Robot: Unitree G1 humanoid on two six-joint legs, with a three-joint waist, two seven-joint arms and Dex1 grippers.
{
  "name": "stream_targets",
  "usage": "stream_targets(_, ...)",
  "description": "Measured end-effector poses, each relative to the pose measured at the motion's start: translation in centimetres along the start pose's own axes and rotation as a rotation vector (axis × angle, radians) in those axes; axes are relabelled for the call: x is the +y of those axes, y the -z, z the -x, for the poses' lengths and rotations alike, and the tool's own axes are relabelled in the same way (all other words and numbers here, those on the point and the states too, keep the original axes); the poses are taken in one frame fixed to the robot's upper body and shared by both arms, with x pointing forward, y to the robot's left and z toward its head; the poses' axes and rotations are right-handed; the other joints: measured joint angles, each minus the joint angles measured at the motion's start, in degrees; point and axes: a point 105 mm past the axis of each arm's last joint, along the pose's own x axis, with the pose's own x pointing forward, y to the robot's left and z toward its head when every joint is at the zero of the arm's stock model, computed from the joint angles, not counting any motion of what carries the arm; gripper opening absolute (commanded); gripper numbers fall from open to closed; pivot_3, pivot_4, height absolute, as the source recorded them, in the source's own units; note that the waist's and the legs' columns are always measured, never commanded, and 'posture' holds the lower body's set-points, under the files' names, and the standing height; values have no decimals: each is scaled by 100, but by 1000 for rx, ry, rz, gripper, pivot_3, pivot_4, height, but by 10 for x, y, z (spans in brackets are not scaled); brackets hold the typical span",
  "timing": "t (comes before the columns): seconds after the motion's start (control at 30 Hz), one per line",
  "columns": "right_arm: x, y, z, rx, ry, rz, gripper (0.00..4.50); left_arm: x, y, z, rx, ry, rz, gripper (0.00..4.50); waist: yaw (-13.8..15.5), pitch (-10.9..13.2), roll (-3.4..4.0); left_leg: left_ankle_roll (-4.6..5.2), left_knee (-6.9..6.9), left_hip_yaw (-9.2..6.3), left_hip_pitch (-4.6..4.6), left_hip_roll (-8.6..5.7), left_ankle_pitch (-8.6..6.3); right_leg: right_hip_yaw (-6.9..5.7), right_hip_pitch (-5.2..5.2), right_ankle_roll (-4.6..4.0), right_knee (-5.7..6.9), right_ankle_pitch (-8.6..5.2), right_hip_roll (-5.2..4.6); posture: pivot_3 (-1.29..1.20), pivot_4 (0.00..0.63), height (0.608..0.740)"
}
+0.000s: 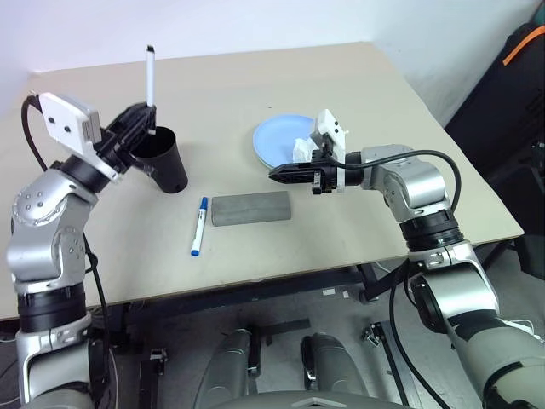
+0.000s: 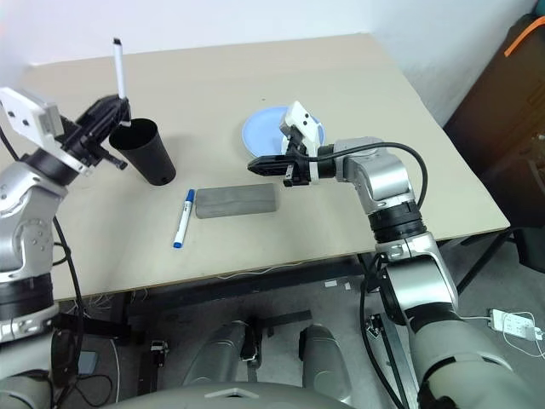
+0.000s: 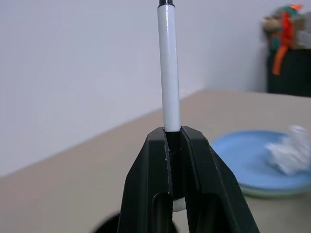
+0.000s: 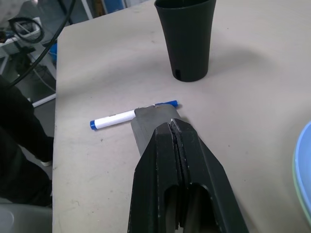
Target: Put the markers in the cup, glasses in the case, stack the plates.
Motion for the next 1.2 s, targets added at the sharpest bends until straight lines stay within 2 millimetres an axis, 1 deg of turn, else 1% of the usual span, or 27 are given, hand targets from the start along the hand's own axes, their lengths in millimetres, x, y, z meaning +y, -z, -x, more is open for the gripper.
stream_targets(0.1, -1, -1, 1, -5, 14, 4, 0, 10, 4, -9, -41, -58, 8, 23, 2, 0, -1, 1, 13, -1, -18, 0, 1, -1, 0, 11, 4, 6, 1, 0, 150, 712)
stream_targets(0.2, -2, -2, 1, -6, 26, 5, 0, 15, 12, -14, -49, -105, 40, 23, 1, 0, -1, 16, 16, -1, -24, 0, 10, -3, -2, 13, 5, 7, 1, 0, 150, 712)
stream_targets(0.33, -4, -2, 2, -6, 43, 9, 0, 15, 25, -16, -29, -133, 72, 23, 5, 0, -1, 19, 19, 0, -28, 0, 11, -5, -3, 15, 5, 8, 1, 0, 150, 712)
stream_targets(0.43, -5, -3, 2, -8, 50, 18, 0, 16, 31, -12, 1, -155, 81, 23, -3, 0, -1, 20, 19, -1, -29, 0, 12, -5, -3, 17, 7, 9, 2, 0, 150, 712)
stream_targets(0.57, -6, -3, 4, -7, 65, 25, 0, 13, 46, 0, 68, -172, 103, 23, -10, 0, -2, 20, 19, -2, -29, 0, 12, -5, -5, 17, 10, 10, 2, 0, 150, 712)
stream_targets(0.67, -7, -4, 4, -9, 74, 30, 0, 11, 52, 6, 99, -183, 111, 23, -8, 0, -2, 20, 19, -3, -29, 0, 12, -6, -5, 18, 11, 10, 1, 0, 150, 712)
stream_targets(0.93, -8, -4, 4, -12, 77, 44, 0, 14, 54, 9, 113, -213, 117, 23, 49, 0, -2, 20, 21, -4, -29, 0, 12, -9, -6, 19, 10, 15, -1, 0, 150, 712)
stream_targets(1.0, -8, -4, 4, -12, 78, 46, 0, 14, 55, 9, 114, -212, 118, 726, 76, 0, -2, 20, 21, -4, -29, 0, 12, -9, -7, 19, 10, 15, -1, 0, 150, 712)
stream_targets(1.03, -8, -4, 4, -12, 78, 47, 0, 14, 55, 9, 115, -213, 118, 933, 87, 0, -2, 20, 21, -4, -29, 0, 12, -9, -8, 19, 10, 15, -1, 0, 150, 712)
stream_targets(1.2, -8, -4, 4, -14, 78, 52, 0, 14, 56, 9, 119, -215, 120, 2702, 103, 0, -2, 20, 21, -4, -30, 0, 12, -9, -8, 19, 8, 15, -1, 0, 150, 712)
